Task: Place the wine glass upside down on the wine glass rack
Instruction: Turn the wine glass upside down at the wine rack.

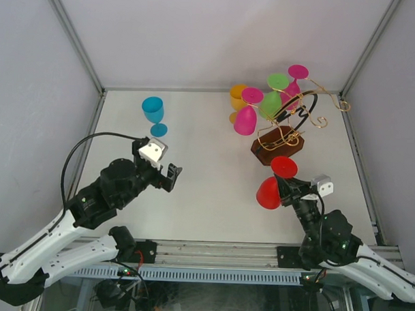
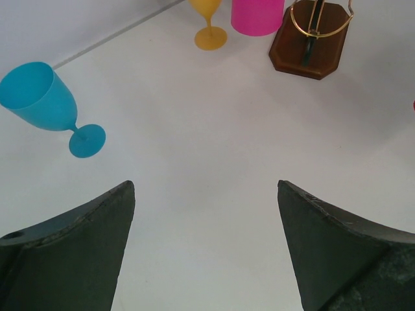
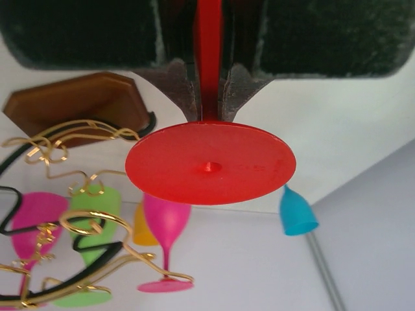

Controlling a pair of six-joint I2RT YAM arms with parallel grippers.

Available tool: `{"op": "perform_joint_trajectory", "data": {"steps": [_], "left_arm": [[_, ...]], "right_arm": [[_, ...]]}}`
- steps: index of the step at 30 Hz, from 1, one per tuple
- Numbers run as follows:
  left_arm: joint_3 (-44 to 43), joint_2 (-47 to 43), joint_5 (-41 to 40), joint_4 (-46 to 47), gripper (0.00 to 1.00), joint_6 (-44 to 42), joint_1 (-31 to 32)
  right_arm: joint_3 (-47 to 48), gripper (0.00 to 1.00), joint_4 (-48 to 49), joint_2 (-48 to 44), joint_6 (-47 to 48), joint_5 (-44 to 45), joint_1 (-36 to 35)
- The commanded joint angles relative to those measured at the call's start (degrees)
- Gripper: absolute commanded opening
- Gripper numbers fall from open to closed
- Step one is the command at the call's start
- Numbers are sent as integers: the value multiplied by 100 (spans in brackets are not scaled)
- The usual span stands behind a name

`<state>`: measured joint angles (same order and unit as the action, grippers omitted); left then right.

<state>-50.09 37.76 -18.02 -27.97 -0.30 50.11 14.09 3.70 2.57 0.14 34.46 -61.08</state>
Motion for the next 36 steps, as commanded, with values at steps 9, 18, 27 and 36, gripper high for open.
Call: {"op": "perform_joint_trajectory", "data": {"steps": [9, 18, 27, 36], "left_arm": [[249, 158, 106, 215, 93, 145, -83], [278, 222, 176, 198, 93, 146, -163], [318, 207, 235, 214, 93, 183, -177], [322, 222, 285, 213, 93, 187, -186]], "right_arm": [[38, 0, -461, 225, 196, 1442, 820], [112, 0, 641, 618, 644, -36, 2987], [-7, 0, 2348, 2075, -437, -2786, 5337], [-249, 0, 3335, 2411, -45, -3686, 5413]]}}
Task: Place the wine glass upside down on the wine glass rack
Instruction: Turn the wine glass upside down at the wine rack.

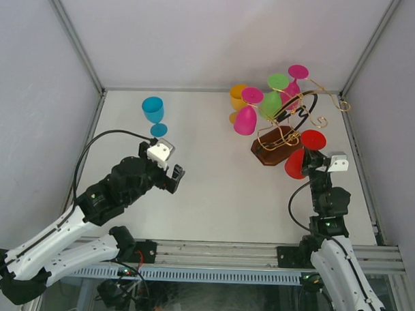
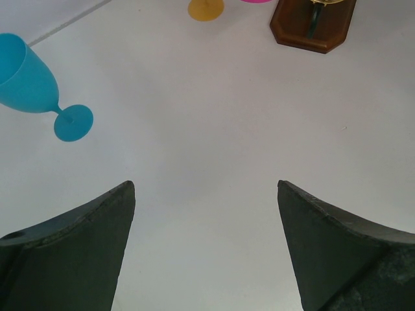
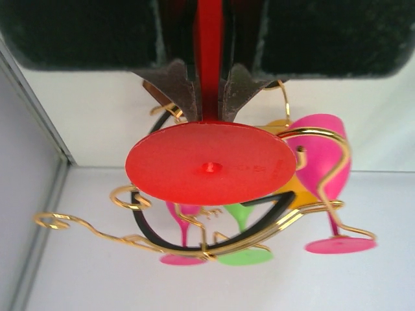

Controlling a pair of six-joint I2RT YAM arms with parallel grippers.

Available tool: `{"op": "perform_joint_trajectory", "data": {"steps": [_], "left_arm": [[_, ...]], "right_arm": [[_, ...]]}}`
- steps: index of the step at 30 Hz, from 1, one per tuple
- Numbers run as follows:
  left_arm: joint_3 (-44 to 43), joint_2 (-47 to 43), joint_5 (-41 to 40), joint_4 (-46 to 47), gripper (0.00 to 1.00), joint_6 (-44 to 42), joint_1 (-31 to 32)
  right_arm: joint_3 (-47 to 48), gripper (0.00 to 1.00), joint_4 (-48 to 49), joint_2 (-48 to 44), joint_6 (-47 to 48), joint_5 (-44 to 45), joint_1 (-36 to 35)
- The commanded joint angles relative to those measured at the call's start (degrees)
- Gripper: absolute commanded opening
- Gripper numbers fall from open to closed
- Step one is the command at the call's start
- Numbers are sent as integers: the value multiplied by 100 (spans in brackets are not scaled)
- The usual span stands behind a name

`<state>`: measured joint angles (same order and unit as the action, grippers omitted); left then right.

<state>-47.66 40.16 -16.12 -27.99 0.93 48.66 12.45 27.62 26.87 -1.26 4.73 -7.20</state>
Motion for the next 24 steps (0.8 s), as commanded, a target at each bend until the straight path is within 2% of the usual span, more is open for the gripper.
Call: {"op": "perform_joint_trajectory", "data": {"steps": [1, 8, 24], "left_arm": [[84, -17, 108, 219, 93, 65, -41], [73, 15, 170, 215, 93, 57, -50], [82, 58, 177, 208, 93, 57, -67]], "right_arm": [[-119, 0, 1018, -32, 139, -810, 26], [-172, 0, 1540, 266, 450, -1161, 47], [-29, 0, 2666, 1396, 505, -1859, 267]]}}
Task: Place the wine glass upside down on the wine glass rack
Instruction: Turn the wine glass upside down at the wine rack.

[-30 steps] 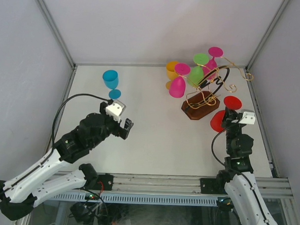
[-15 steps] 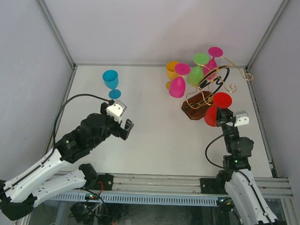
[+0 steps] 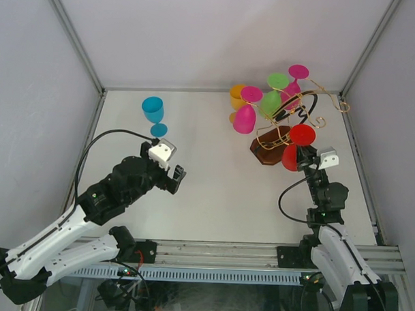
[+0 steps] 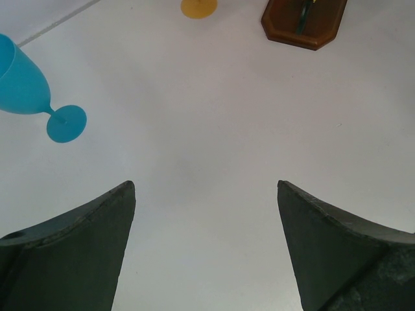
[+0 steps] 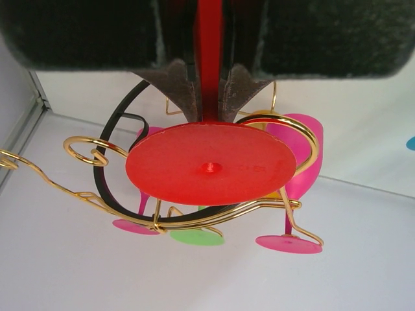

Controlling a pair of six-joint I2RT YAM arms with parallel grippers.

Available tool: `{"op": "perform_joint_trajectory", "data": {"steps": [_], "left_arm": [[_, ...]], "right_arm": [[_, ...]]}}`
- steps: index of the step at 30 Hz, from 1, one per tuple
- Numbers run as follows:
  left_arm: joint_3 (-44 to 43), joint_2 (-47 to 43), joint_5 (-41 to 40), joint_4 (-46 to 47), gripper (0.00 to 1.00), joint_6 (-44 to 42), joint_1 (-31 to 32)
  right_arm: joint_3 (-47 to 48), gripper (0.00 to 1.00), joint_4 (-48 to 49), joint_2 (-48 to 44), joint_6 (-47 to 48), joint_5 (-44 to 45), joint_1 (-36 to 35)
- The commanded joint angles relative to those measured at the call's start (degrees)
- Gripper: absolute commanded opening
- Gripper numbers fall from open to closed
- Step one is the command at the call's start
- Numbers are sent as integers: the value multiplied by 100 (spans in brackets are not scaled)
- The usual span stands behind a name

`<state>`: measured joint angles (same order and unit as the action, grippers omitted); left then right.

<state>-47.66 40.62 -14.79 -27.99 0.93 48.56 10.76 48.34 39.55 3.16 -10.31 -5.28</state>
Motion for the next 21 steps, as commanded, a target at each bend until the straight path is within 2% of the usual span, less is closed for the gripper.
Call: {"op": "perform_joint_trajectory", "data": {"steps": [1, 21], "left_arm": [[81, 13, 38, 206, 93, 57, -57], [86, 41, 55, 184, 93, 31, -99]], "right_arm": [[131, 0, 639, 180, 62, -415, 102], [180, 0, 1556, 1027, -321, -1418, 422]]}}
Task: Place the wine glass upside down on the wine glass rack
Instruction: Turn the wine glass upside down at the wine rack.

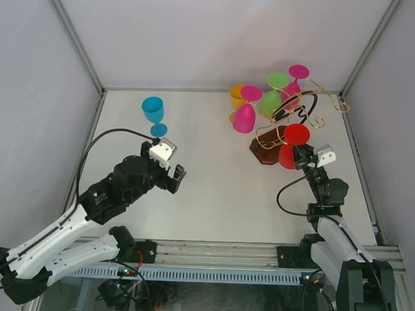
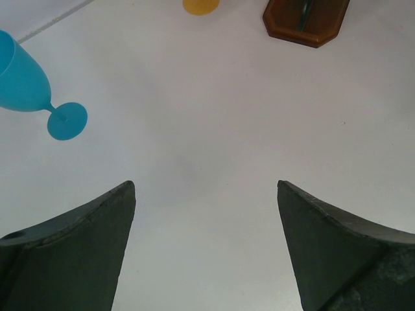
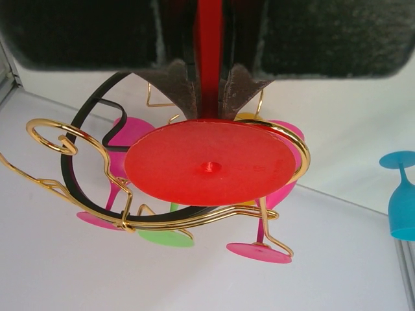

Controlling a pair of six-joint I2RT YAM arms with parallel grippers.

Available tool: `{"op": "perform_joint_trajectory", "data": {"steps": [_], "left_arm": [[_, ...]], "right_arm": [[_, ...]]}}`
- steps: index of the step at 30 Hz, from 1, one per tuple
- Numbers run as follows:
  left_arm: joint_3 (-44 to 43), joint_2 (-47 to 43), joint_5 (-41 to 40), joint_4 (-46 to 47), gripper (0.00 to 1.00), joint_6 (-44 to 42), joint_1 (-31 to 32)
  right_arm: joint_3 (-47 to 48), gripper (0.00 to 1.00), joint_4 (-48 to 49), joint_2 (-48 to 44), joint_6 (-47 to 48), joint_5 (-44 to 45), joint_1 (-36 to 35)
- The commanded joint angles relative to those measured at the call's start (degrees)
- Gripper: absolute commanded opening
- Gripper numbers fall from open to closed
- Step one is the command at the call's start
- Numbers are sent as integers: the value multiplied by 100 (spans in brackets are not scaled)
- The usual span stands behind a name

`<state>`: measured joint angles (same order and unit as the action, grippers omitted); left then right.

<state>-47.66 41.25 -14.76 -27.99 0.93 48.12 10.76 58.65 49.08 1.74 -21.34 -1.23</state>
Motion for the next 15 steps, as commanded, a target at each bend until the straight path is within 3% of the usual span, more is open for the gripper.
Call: {"op": "perform_joint_trajectory", "data": {"steps": [1, 15], "left_arm": [[96, -22, 53, 186, 93, 28, -57], [91, -10, 53, 179, 92, 31, -66]], "right_arm": [[192, 0, 524, 101, -195, -325, 11], [614, 0, -45, 596, -226, -133, 13]]}}
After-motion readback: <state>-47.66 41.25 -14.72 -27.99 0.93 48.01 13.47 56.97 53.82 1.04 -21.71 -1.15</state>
